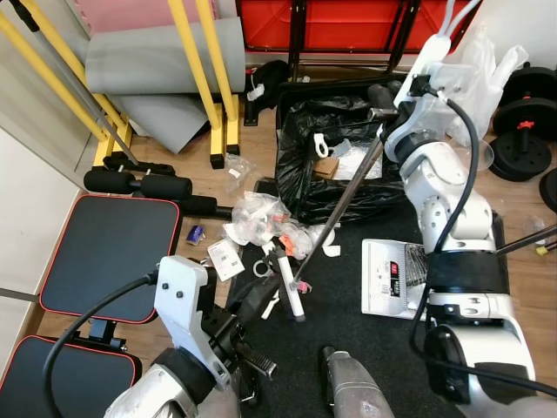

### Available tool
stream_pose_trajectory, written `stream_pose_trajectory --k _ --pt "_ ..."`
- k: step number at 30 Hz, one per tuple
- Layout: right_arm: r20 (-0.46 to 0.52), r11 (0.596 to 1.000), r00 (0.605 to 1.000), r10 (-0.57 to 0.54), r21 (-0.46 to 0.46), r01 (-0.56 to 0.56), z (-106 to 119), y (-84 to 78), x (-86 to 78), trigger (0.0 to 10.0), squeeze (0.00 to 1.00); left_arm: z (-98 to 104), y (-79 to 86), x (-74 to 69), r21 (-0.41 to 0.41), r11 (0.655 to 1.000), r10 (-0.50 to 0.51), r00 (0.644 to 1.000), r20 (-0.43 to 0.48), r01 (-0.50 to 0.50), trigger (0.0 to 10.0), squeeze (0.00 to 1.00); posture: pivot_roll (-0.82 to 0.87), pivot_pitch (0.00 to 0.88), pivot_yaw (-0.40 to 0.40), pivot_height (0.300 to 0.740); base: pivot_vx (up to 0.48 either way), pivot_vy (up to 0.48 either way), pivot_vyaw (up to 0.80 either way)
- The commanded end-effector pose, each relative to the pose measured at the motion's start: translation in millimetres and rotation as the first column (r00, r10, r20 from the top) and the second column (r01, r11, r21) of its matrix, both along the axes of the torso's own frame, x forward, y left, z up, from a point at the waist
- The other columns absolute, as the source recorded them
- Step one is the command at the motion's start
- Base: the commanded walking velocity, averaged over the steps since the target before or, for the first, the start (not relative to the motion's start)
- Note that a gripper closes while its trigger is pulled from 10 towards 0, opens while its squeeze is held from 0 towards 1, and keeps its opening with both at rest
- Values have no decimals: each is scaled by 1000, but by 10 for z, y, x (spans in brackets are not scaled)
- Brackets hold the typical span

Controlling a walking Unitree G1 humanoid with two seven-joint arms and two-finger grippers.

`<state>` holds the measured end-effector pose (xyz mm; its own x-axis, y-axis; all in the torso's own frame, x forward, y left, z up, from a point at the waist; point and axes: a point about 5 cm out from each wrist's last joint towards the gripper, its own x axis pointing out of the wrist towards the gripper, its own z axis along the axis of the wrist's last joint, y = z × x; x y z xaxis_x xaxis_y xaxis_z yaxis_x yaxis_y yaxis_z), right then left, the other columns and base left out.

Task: Sweep floor

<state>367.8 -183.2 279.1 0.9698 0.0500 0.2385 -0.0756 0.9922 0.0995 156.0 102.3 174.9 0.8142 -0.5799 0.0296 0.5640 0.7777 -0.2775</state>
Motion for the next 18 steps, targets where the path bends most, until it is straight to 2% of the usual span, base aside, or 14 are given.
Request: stream_pose_trajectory --k 1,7,13,16,18 --pt "-22 1000 1000 5 -26 -6 14 21 -22 10000 0 -36 -2 -24 -10 999 -32 999 -19 32 10000 0 -49 304 33 740 0 0 0" --pt "-21 996 1000 14 -83 -16 134 38 -60 10000 0 -40 0 -11 -13 999 -33 999 -19 33 10000 0 -48 304 34 740 0 0 0" --pt "-17 998 1000 18 -65 -19 184 45 -60 10000 0 -38 0 0 -15 999 -32 999 -17 32 10000 0 -45 305 32 740 0 0 0" --pt "-67 994 998 12 -104 -19 184 38 -66 10000 0 -36 2 9 -16 999 -28 999 -15 28 10000 0 -46 306 33 740 0 0 0" --pt "-66 992 998 1 -126 -10 210 25 -75 10000 0 -37 3 12 -17 999 -27 1000 -14 27 10000 0 -47 305 33 740 0 0 0"
